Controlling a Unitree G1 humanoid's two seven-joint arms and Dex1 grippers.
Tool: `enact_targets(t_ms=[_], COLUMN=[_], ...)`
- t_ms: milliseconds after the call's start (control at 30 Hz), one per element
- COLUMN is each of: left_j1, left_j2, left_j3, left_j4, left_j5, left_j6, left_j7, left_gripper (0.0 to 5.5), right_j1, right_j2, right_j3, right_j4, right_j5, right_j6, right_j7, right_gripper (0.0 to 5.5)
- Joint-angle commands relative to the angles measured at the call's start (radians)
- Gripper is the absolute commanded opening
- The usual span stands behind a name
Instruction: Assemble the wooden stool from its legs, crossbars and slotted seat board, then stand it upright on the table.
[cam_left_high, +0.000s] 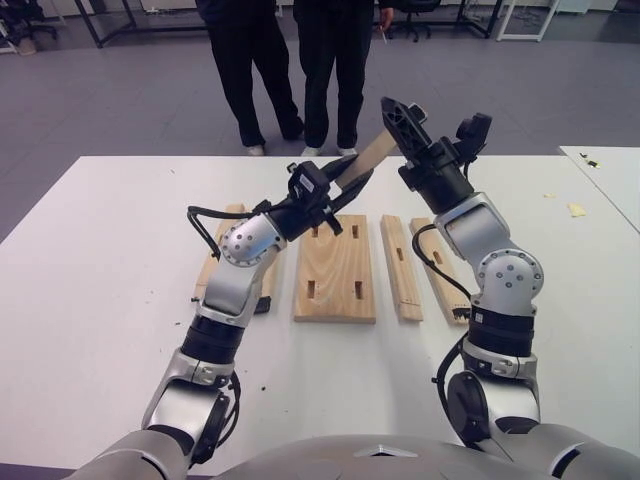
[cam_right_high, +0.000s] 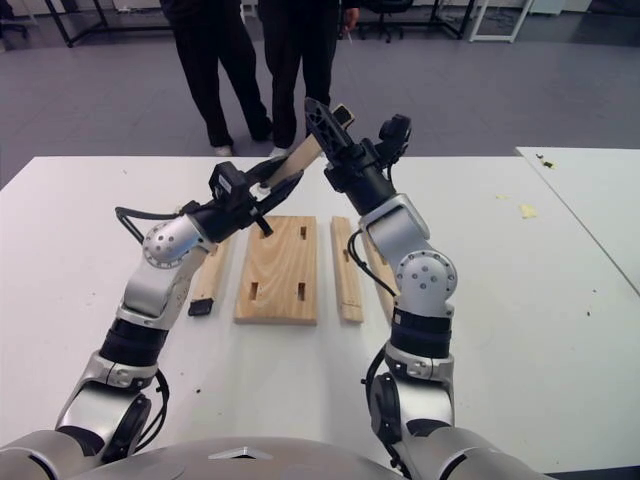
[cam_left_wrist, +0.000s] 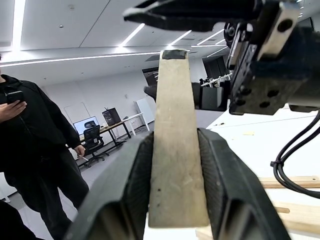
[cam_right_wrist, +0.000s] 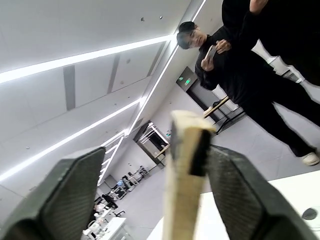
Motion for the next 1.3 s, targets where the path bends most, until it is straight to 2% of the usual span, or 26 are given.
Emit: enact_targets(t_ms=[33,400,433,500,633,733,800,900,1100,1300], left_j1=[0.003,0.034,0.03,0.03,0.036,0.085,0.115,0.13,0.133,0.13], left_j2=[0.015,0.024,0.029,0.025,0.029,0.039,0.022,0.006,-0.015,-0.017], left_j3=[-0.007,0.006,-0.002,-0.006,0.042,0.138,0.204,0.233,0.203,0.19], left_j4=[-0.014,-0.035,-0.023,-0.005,0.045,0.032,0.026,0.03,0.045,0.059], left_j5=[0.026,0.06,0.062,0.079,0.076,0.034,0.011,-0.009,-0.007,-0.005], left_j6=[-0.007,-0.01,-0.004,-0.006,-0.014,0.017,0.042,0.066,0.076,0.075], left_j7=[-0.011,0.017,0.006,0.021,0.047,0.102,0.165,0.199,0.192,0.187], left_gripper=[1.29,1.29,1.65,1.93,2.56,3.11,3.14,3.14,3.14,3.14], right_j1=[-0.003,0.004,0.009,0.039,0.21,0.404,0.461,0.47,0.427,0.387], right_j2=[0.004,-0.029,-0.03,-0.046,-0.099,-0.091,-0.081,-0.043,0.041,0.048], right_j3=[-0.022,-0.008,-0.017,-0.031,-0.046,-0.044,-0.016,0.008,0.06,0.049], right_j4=[-0.023,-0.014,-0.014,-0.017,-0.067,-0.173,-0.182,-0.129,0.055,0.176], right_j5=[0.09,0.075,0.059,-0.014,-0.279,-0.357,-0.394,-0.458,-0.572,-0.66], right_j6=[0.031,0.014,-0.004,-0.046,-0.19,-0.236,-0.26,-0.335,-0.49,-0.606], right_j7=[-0.055,-0.062,-0.064,-0.075,-0.081,-0.062,-0.034,-0.01,0.054,0.077], right_gripper=[2.87,0.88,0.78,0.46,0.42,0.42,0.42,0.42,0.42,0.42])
